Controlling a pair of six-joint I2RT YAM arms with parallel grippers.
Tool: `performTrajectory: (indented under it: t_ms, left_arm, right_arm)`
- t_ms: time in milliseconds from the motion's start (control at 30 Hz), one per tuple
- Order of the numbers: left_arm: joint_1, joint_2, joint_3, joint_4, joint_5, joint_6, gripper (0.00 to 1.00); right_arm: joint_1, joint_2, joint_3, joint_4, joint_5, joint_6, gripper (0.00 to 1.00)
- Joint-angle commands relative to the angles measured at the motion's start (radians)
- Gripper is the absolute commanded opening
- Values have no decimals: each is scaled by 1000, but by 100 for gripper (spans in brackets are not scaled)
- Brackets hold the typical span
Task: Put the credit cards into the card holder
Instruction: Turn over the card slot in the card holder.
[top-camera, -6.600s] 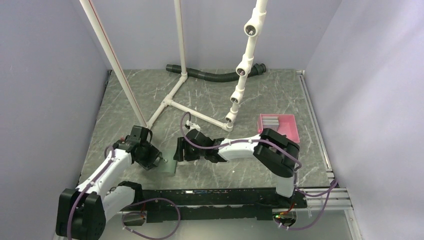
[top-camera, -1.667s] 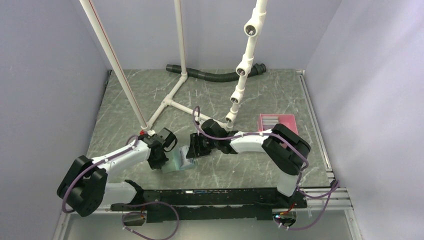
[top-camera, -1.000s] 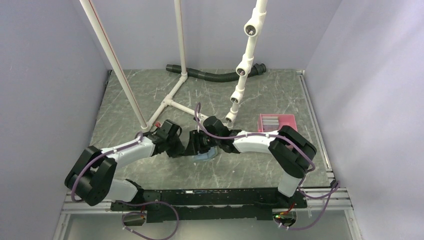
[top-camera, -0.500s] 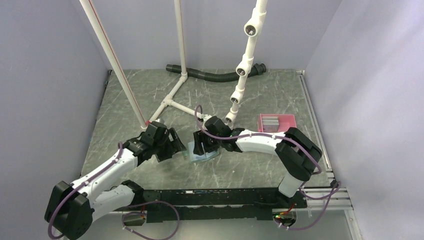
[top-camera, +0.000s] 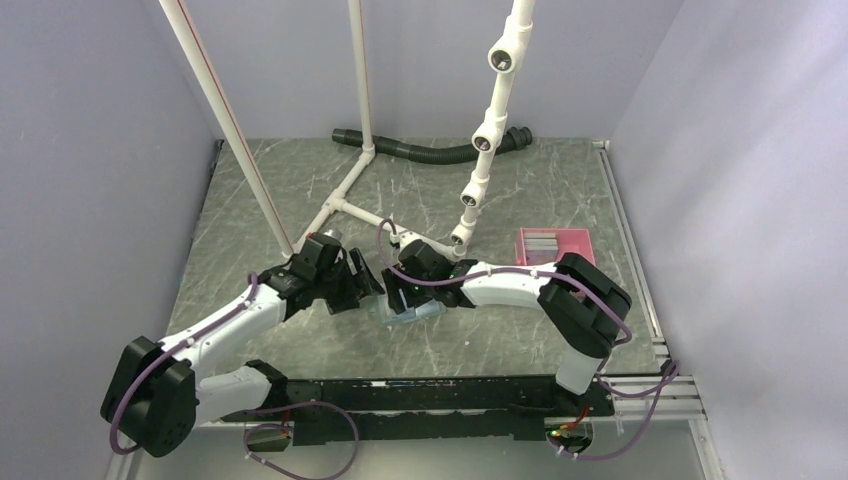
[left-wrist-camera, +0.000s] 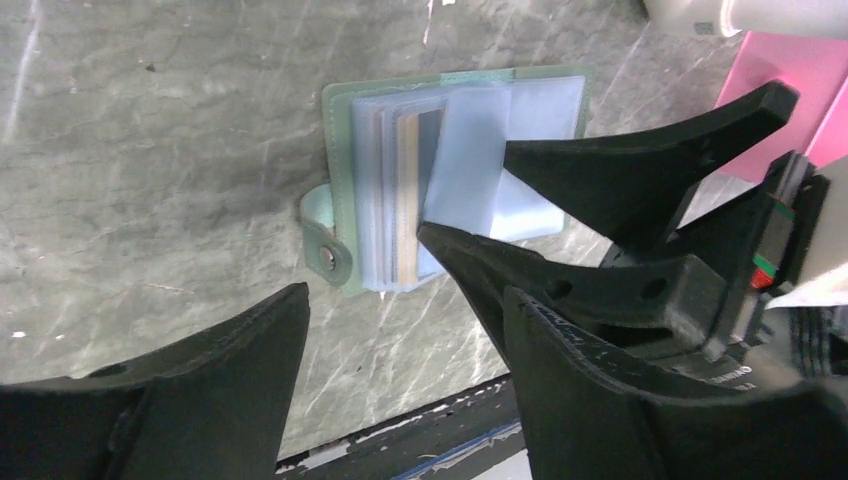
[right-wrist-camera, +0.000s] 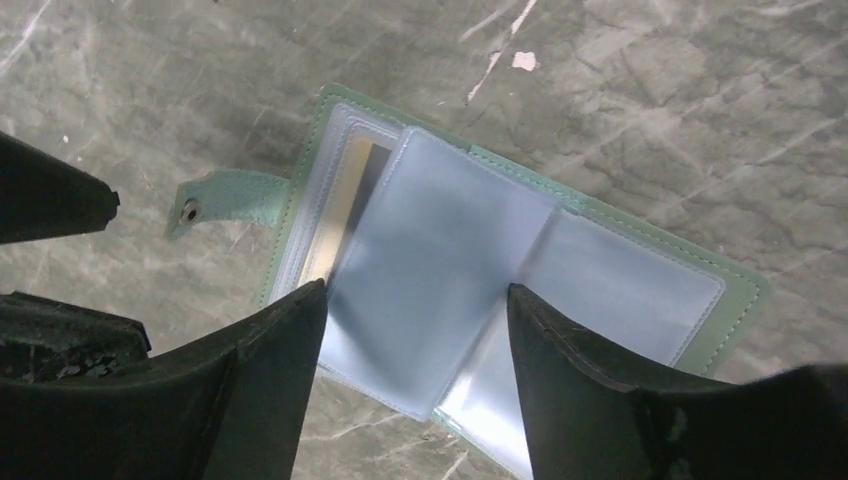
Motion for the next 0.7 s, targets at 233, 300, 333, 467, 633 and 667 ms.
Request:
performTrajectory:
  t_ms: [233, 300, 333, 467, 633, 667]
  left_arm:
    - [-1, 59, 17, 156, 96, -7, 54]
    - [-1, 95, 7, 227, 138, -19, 46]
    - [-2, 116, 6, 260, 160, -25, 41]
    - [-1, 214, 0, 394, 231, -35, 30]
    - [-3, 337, 30, 366, 197, 0, 17]
    - [-3, 358, 44, 300, 171, 17, 16]
  right_arm:
    - [-17, -56, -86, 76, 49, 56, 38]
    - [-25, -69, -103, 101, 35, 71, 33]
    - [-30, -72, -109, 107, 29, 78, 31]
    - [-39, -80, -122, 115, 26, 83, 29]
    - [-39, -102, -107, 21, 100, 81, 37]
    - [-37, -117, -100, -34, 166, 78, 43]
